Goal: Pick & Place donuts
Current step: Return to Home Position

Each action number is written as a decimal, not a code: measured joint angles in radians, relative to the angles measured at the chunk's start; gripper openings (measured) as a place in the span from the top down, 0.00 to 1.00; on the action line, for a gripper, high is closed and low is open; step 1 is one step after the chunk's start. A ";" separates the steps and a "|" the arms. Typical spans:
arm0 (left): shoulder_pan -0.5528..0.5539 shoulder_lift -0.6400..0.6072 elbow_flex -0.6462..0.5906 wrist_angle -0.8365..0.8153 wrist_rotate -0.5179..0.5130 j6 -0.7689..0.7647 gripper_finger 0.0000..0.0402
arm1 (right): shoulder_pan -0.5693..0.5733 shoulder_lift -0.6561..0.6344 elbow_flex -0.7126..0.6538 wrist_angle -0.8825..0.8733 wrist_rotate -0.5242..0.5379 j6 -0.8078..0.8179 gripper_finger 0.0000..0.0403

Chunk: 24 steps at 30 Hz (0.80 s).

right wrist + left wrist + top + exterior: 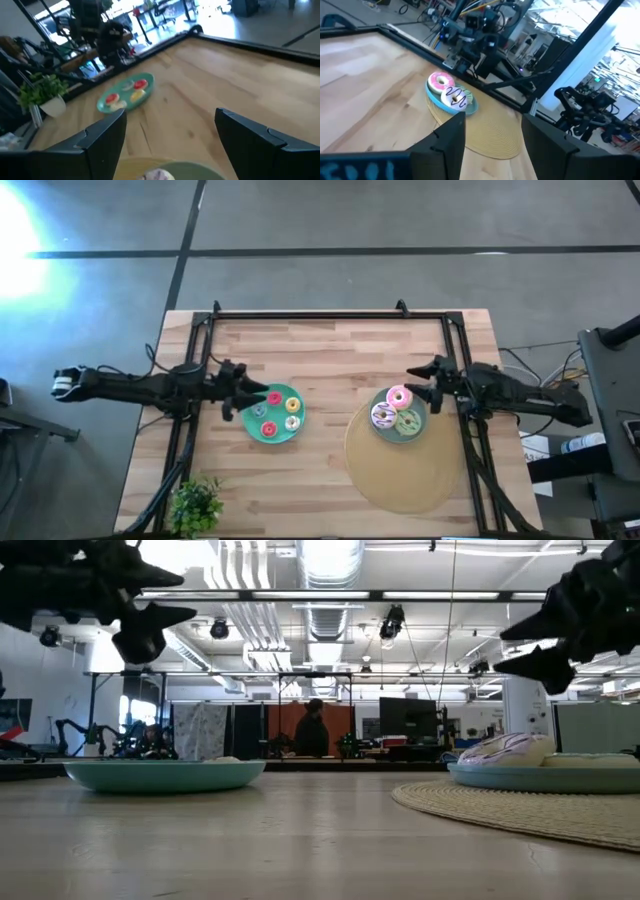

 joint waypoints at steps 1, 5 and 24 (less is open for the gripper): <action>0.000 -0.020 -0.013 0.001 0.000 0.008 0.58 | 0.000 0.002 -0.010 0.001 0.000 0.000 0.27; 0.000 -0.082 -0.071 -0.002 0.001 0.012 0.58 | 0.000 0.020 -0.039 0.009 -0.001 0.000 0.27; 0.000 -0.128 -0.140 0.003 -0.037 -0.005 0.58 | 0.000 0.049 -0.041 0.012 -0.007 0.000 0.27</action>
